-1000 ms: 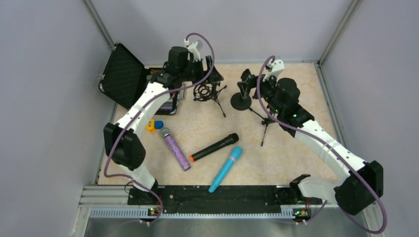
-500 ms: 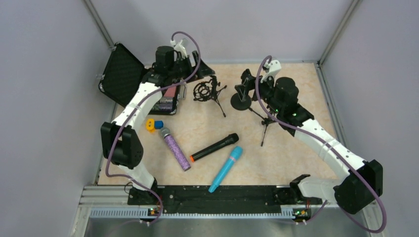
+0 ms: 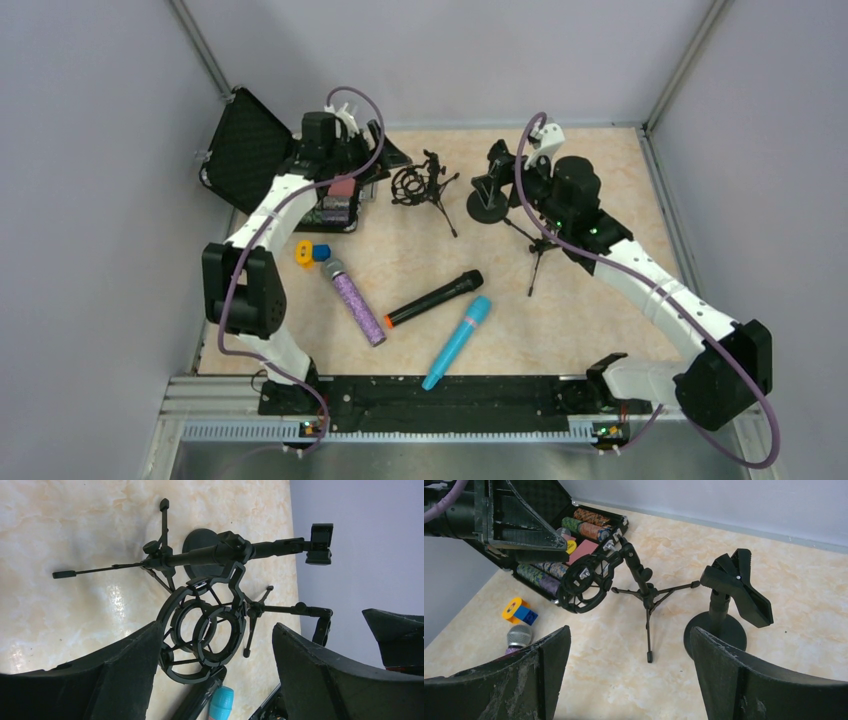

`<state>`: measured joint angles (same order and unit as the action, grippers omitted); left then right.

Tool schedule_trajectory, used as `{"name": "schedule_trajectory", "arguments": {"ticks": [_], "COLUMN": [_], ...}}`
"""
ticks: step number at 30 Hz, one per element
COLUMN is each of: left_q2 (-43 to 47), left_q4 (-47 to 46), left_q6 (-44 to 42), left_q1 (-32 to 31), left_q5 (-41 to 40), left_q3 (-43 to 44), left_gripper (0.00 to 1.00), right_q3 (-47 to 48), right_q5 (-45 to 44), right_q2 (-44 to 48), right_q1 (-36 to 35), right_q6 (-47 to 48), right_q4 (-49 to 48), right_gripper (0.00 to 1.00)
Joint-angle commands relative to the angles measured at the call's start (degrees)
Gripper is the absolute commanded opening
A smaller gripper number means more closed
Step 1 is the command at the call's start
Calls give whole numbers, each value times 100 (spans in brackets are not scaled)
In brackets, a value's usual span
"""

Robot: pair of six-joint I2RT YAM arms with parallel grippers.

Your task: Attach the microphones to the stand

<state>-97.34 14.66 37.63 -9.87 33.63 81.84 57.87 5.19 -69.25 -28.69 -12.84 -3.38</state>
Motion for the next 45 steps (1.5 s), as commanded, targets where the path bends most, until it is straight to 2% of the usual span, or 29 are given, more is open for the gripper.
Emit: {"name": "schedule_trajectory", "arguments": {"ticks": [1,18,31,39,45], "left_q2": [-71,303,349,565,1091], "left_q4": [-278,-611,-894,-161,-55], "left_q6": [61,-23,-77,-510,-613], "left_q1": [-53,-425,-691,-692,-692], "left_q5": [144,238,398,-694,-1439], "left_q3": [-129,-691,-742,-760,-1031], "left_gripper": [84,84,84,89,92], "right_q3": [133,238,277,289,271], "right_q5": [148,246,298,306,298], "right_q2": [-23,-232,-273,-208,-126], "right_q1": [17,12,12,12,11], "right_q6": [-114,-151,-200,-225,-224], "right_q4": [-131,-111,-5,109,162], "right_gripper": [88,88,89,92,95]}}
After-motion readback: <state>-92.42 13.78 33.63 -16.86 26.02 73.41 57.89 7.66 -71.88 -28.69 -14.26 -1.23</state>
